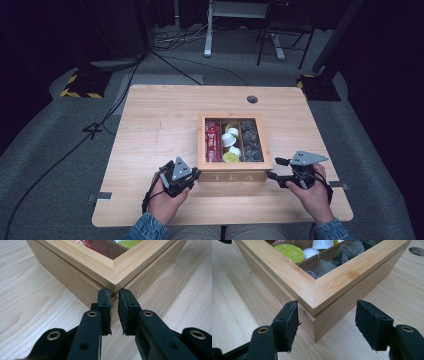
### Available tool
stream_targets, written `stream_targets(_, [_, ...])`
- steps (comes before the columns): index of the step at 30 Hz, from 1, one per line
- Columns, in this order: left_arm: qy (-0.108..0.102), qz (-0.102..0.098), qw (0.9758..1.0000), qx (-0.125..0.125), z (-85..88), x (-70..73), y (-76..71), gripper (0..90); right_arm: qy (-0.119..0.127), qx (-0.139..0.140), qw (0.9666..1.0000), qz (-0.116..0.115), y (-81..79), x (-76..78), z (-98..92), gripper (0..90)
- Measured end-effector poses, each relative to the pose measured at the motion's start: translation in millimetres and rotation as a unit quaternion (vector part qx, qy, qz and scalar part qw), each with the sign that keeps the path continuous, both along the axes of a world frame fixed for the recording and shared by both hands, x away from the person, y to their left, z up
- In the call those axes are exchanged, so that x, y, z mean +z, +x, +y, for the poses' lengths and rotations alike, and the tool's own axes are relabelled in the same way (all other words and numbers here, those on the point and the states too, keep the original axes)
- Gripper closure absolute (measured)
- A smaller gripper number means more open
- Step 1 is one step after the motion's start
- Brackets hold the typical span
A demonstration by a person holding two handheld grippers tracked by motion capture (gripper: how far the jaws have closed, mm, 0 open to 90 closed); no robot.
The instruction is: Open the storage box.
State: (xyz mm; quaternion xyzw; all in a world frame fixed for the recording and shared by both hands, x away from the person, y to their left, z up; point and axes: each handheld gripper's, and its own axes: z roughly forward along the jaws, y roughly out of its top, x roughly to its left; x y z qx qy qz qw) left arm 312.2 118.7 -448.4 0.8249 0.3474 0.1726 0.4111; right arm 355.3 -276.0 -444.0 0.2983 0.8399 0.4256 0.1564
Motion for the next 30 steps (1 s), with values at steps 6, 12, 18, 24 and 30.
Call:
stream_targets(6, [-0.003, -0.007, 1.0000, 0.002, -0.1, 1.8, -0.8, 78.5, -0.004, -0.004, 0.9999, -0.015, 0.7, -1.4, 1.5, 37.6])
stream_targets(12, [-0.016, -0.022, 0.9996, 0.007, 1.0, 2.4, -0.5, 72.6, -0.004, 0.005, 0.9996, -0.027, 0.3, 3.7, 3.5, 39.0])
stream_targets(18, [-0.029, -0.033, 0.9989, 0.014, 6.0, 4.4, -2.8, 69.7, -0.009, 0.009, 0.9992, -0.037, 0.1, 10.6, 4.1, 39.2])
stream_targets(24, [-0.020, -0.032, 0.9988, 0.032, 19.8, 4.8, -4.8, 70.1, -0.006, 0.014, 0.9988, -0.046, 1.9, 19.3, 3.8, 39.8])
stream_targets(30, [-0.015, -0.022, 0.9987, 0.042, 30.1, -1.6, -8.2, 69.5, 0.000, 0.016, 0.9975, -0.069, 6.1, 35.1, 5.0, 39.7])
